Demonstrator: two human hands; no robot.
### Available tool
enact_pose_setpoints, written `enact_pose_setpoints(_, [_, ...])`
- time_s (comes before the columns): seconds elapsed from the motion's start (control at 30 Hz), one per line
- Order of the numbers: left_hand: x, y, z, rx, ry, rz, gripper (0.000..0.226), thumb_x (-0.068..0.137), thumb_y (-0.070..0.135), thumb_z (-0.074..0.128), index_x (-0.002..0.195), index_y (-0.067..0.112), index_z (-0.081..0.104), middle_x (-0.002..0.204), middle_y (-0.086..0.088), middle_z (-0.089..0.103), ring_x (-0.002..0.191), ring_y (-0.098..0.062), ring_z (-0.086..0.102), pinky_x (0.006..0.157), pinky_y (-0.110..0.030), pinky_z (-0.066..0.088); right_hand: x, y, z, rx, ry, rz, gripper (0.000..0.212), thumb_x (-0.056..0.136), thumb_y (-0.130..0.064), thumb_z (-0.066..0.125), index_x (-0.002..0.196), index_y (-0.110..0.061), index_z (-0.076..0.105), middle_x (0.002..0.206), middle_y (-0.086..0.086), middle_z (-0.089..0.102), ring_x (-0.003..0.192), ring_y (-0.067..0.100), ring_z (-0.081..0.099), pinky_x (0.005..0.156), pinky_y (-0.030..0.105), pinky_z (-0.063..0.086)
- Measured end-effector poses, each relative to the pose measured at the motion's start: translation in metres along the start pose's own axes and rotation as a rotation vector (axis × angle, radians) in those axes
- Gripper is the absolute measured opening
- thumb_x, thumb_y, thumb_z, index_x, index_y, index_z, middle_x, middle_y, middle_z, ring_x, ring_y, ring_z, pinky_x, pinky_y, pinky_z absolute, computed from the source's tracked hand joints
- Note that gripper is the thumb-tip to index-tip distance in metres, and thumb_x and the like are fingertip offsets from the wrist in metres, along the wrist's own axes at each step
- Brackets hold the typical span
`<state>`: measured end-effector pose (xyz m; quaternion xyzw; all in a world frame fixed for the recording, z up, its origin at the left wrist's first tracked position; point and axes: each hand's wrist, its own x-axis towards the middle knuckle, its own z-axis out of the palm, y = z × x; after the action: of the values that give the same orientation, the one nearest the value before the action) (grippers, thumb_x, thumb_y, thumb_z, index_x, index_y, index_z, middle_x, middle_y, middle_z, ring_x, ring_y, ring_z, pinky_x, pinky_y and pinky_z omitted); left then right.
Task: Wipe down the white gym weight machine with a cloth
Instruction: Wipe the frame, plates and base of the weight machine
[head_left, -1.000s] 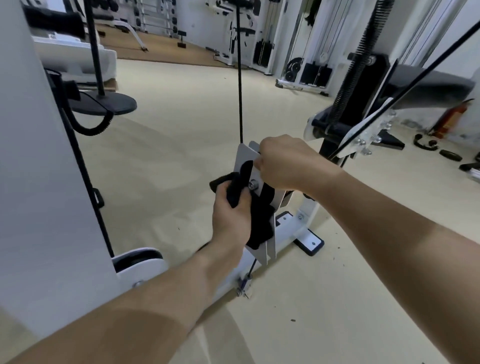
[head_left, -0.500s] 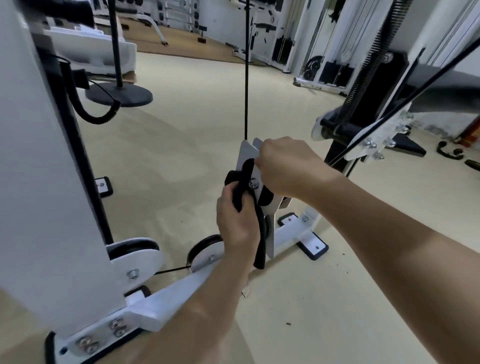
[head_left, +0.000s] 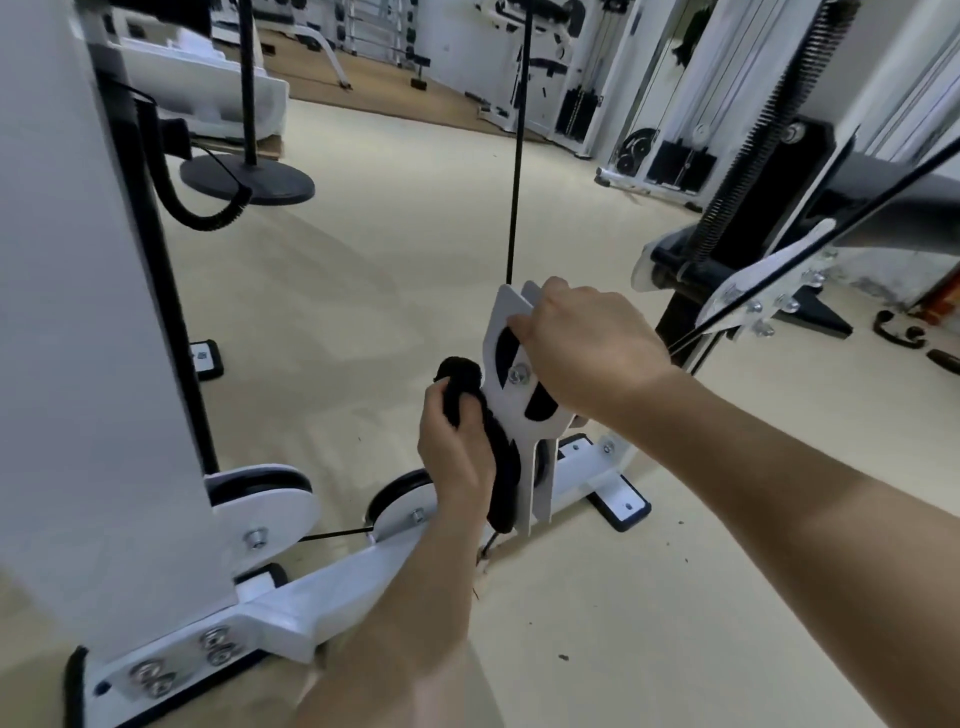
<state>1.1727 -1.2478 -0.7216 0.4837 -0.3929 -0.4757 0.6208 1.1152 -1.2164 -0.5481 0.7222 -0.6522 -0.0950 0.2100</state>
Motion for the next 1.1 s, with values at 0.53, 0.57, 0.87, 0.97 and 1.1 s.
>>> enact_pose_setpoints(0.53, [-0.033, 0.025, -0.012, -0.061, -0.028, 0.144, 0.023, 0.092, 0.014, 0.059, 0.113, 0.024, 0.061, 0.11, 0.002, 0.063, 0.106, -0.012, 0.058, 0.095, -0.029, 0.046, -0.014, -0.015, 0.016, 0.028, 0.098, 0.135, 0.069, 0.089, -0.014, 0.05, 0.149, -0.003, 0.016, 0.127, 0.016, 0.046, 0.097, 0.033, 0.053, 0.065, 0.035, 0.038])
enact_pose_setpoints(0.57, [-0.021, 0.031, -0.009, -0.066, -0.017, 0.12, 0.025, 0.095, 0.012, 0.055, 0.119, 0.016, 0.059, 0.115, -0.004, 0.062, 0.109, -0.018, 0.058, 0.099, -0.035, 0.045, -0.01, -0.017, 0.015, 0.047, 0.097, 0.151, 0.068, 0.092, -0.017, 0.049, 0.149, -0.003, 0.015, 0.121, 0.016, 0.049, 0.085, 0.032, 0.052, 0.056, 0.033, 0.033])
enact_pose_setpoints(0.87, [-0.078, 0.005, 0.005, 0.338, -0.169, 0.519, 0.052, 0.099, 0.011, 0.045, 0.149, 0.016, 0.032, 0.147, -0.001, 0.037, 0.137, -0.018, 0.036, 0.106, -0.035, 0.041, 0.018, 0.003, 0.009, 0.141, -0.043, 0.27, 0.038, 0.101, -0.046, 0.036, 0.115, -0.011, 0.038, 0.067, 0.005, 0.037, 0.056, 0.023, 0.033, 0.046, 0.032, 0.019])
enact_pose_setpoints(0.97, [-0.047, -0.005, -0.012, 0.286, -0.092, 0.474, 0.043, 0.101, 0.027, 0.043, 0.142, 0.016, 0.044, 0.137, 0.004, 0.053, 0.123, -0.009, 0.05, 0.098, -0.011, 0.035, 0.019, 0.004, 0.01, 0.189, -0.007, 0.239, 0.038, 0.102, -0.044, 0.034, 0.116, -0.009, 0.039, 0.065, 0.004, 0.035, 0.056, 0.024, 0.032, 0.046, 0.033, 0.017])
enact_pose_setpoints(1.1, [0.0, -0.014, -0.007, 0.165, 0.003, 0.119, 0.021, 0.101, 0.014, 0.041, 0.117, 0.018, 0.054, 0.106, -0.001, 0.054, 0.096, -0.015, 0.049, 0.086, -0.025, 0.038, 0.016, -0.006, 0.013, 0.238, 0.079, 0.165, 0.032, 0.102, -0.041, 0.035, 0.102, -0.009, 0.036, 0.066, 0.005, 0.036, 0.053, 0.02, 0.031, 0.046, 0.032, 0.015])
